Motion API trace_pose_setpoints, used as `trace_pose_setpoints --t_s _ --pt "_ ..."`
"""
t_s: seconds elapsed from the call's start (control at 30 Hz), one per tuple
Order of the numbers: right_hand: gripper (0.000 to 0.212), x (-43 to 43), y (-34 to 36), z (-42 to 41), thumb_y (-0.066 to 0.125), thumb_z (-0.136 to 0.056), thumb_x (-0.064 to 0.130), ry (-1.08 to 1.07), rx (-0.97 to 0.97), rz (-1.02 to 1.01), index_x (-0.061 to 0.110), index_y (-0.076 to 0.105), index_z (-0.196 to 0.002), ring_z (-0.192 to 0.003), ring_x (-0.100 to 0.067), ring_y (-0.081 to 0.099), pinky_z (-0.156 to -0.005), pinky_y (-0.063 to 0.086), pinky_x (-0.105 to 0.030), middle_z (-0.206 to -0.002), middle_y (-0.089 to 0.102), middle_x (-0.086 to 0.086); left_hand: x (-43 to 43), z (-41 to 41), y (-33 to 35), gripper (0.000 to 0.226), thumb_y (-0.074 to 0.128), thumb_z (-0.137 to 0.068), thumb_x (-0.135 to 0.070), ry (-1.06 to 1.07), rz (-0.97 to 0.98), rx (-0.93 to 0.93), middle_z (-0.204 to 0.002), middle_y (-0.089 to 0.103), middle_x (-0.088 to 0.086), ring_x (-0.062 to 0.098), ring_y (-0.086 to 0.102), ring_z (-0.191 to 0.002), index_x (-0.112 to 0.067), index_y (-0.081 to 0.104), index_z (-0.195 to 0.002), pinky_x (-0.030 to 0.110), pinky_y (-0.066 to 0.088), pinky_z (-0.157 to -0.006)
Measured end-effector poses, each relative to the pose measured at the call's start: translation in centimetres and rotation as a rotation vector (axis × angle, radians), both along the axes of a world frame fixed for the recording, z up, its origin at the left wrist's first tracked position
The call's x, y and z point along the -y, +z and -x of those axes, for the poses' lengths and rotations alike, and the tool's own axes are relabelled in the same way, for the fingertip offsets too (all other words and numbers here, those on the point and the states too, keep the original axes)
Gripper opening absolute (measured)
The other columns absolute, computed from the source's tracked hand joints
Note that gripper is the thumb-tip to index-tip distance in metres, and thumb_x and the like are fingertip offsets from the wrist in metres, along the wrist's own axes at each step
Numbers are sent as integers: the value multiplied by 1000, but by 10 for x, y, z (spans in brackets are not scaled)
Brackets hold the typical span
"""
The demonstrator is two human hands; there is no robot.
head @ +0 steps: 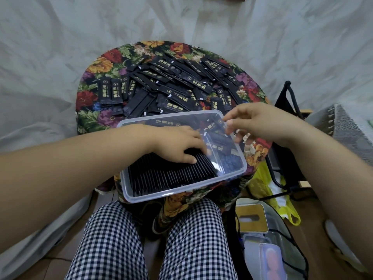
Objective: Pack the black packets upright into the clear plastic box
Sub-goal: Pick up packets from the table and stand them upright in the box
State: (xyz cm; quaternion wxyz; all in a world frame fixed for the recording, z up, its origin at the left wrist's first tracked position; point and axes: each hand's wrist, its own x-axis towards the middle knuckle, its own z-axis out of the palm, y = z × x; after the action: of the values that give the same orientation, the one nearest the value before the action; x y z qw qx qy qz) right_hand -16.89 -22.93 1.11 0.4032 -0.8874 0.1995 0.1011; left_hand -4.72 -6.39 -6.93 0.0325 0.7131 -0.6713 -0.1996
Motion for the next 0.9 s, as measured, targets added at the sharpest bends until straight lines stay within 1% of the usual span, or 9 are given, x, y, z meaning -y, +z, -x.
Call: trace_pose_setpoints --t_s 0.13,0.2,0.27,0.4,0.6,0.7,0.77,0.83,0.9 --pt "9 34 -21 -7 54 -95 10 -208 149 -186 11 61 -101 -59 -10 61 -49 49 -20 -84 67 -6 -2 0 1 43 49 -95 -37 -2 -13 11 -136 42 -2 17 33 -127 -32 41 -138 30 24 -108" --pt "11 56 -40 -19 55 -95 11 -336 219 -111 11 60 -105 -68 -13 60 -53 50 -22 -88 65 -3 -4 0 1 43 48 -95 -38 1 -17 21 -136 43 -3 16 34 -126 -33 41 -138 31 25 -108" --pt "14 77 -62 -35 58 -94 16 -412 260 66 15 59 -108 -88 -18 60 -67 52 -26 -100 63 -2 -5 1 1 44 48 -95 -39 5 -14 32 -136 43 -3 16 35 -126 -33 41 -138 33 25 -108" --pt "43 97 -86 -68 57 -94 27 -397 191 321 9 50 -132 -122 -28 50 -100 39 -36 -135 52 -11 -7 2 0 43 49 -95 -39 19 2 30 -135 43 -3 16 35 -126 -30 43 -137 33 24 -110" --pt "68 104 -100 -101 48 -94 51 -346 117 312 5 36 -143 -133 -34 39 -109 31 -39 -146 41 -15 -9 0 -3 45 47 -95 -42 22 -6 37 -138 40 -5 14 32 -128 -31 40 -139 33 25 -110" --pt "99 101 -105 -112 49 -78 75 -362 90 283 10 25 -149 -141 -33 27 -115 22 -50 -155 28 -11 -9 -1 -4 45 46 -95 -42 25 4 33 -137 41 -5 14 32 -127 -31 41 -138 30 25 -109" --pt "109 97 -110 -119 56 -70 78 -308 87 303 10 24 -150 -141 -32 28 -114 25 -51 -155 28 -11 -9 -1 -5 44 46 -95 -42 30 9 25 -137 41 -5 14 31 -127 -32 41 -138 29 25 -109" --pt "104 93 -112 -122 65 -72 68 -262 105 354 8 28 -148 -138 -32 33 -112 30 -48 -152 34 -12 -8 -1 -4 44 47 -95 -42 30 19 20 -136 41 -5 14 32 -127 -32 41 -137 27 23 -109" --pt "82 94 -114 -124 69 -79 52 -275 157 399 9 40 -143 -132 -31 42 -108 37 -44 -144 45 -11 -8 -1 -4 43 47 -95 -40 31 28 9 -136 41 -6 13 32 -127 -33 42 -137 22 20 -107"
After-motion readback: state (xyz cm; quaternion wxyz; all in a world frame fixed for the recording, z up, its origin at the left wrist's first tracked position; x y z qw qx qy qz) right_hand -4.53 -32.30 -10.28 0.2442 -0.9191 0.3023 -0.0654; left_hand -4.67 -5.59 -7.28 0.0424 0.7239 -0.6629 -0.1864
